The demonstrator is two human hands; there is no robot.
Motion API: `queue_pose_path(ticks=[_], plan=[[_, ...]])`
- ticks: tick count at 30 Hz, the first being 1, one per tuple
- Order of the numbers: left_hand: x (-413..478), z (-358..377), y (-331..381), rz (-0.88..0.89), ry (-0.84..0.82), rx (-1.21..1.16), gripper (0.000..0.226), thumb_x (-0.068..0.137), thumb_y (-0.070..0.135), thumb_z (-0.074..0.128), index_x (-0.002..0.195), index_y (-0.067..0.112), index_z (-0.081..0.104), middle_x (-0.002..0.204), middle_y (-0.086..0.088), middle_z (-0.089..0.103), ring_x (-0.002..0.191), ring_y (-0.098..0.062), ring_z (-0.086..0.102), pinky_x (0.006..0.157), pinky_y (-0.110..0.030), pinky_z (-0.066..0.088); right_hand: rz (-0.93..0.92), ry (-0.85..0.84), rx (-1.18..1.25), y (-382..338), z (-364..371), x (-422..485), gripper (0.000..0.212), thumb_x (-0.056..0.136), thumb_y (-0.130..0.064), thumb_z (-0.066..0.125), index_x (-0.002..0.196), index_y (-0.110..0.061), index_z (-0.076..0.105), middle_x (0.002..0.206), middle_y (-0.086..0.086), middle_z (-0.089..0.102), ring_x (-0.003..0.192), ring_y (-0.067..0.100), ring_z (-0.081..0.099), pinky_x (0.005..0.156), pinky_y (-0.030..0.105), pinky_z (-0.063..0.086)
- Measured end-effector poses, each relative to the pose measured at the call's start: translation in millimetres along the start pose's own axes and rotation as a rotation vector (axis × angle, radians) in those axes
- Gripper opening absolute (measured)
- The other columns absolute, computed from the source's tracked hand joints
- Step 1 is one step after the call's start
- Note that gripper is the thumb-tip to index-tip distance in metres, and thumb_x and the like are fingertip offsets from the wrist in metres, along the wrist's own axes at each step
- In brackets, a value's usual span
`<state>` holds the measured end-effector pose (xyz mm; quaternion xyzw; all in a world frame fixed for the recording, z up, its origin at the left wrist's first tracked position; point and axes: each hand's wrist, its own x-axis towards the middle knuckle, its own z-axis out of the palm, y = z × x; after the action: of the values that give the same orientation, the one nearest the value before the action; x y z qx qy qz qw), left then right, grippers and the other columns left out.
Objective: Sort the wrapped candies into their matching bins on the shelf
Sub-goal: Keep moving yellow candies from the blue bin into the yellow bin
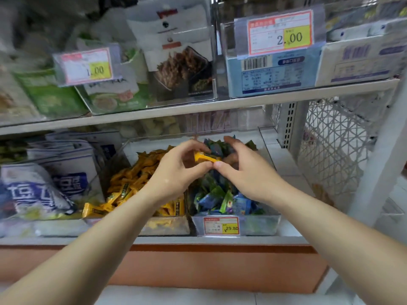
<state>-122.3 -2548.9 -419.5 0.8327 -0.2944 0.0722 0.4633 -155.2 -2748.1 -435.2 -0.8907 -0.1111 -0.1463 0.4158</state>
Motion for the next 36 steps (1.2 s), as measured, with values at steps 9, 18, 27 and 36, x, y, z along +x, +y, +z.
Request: queue_pose_path(ticks=[9, 18, 27, 36], plan=[[-3.2, -45.9, -52.9, -0.303, 0.190, 0.704, 0.045, 0.094, 0.042, 0.060, 0.138, 0.033, 0.052, 0.142, -0.001, 0.056, 0.123, -0.027, 0.057, 0.095, -0.036, 0.051, -0.039, 0.017, -0.445, 26.2, -17.6, 10.1, 0.039, 0.090, -0.041, 0.057, 0.128, -0.030, 0.060, 0.131, -0.004, 0.058, 0.119, 0.020, 0.050, 0.094, 0.033, 0.044], [36.5, 41.8, -5.9, -0.006, -0.145, 0.567, 0.041, 0.090, 0.047, 0.058, 0.128, 0.031, 0.059, 0.128, 0.006, 0.063, 0.110, -0.014, 0.060, 0.088, -0.028, 0.051, 0.250, -0.026, -0.285, 76.7, -42.4, 2.9, 0.064, 0.089, -0.032, 0.060, 0.148, -0.025, 0.037, 0.144, 0.002, 0.046, 0.123, 0.022, 0.052, 0.097, 0.032, 0.043], [118.4, 92.0, -52.7, -0.171, -0.340, 0.749, 0.024, 0.096, 0.012, 0.049, 0.112, 0.004, 0.065, 0.113, -0.014, 0.066, 0.096, -0.027, 0.062, 0.075, -0.036, 0.049, 0.202, -0.047, -0.078, 91.7, -36.1, -9.2, 0.047, 0.095, -0.026, 0.048, 0.141, -0.031, 0.041, 0.112, -0.005, 0.046, 0.098, 0.015, 0.052, 0.079, 0.029, 0.037], [130.4, 97.5, -65.1, -0.241, -0.417, 0.656, 0.034, 0.105, 0.024, 0.040, 0.135, 0.017, 0.055, 0.138, -0.011, 0.055, 0.119, -0.029, 0.054, 0.091, -0.034, 0.043, 0.200, -0.070, -0.063, 94.8, -34.0, -7.6, 0.039, 0.094, -0.028, 0.046, 0.133, -0.032, 0.039, 0.114, 0.001, 0.046, 0.098, 0.020, 0.055, 0.075, 0.029, 0.037]])
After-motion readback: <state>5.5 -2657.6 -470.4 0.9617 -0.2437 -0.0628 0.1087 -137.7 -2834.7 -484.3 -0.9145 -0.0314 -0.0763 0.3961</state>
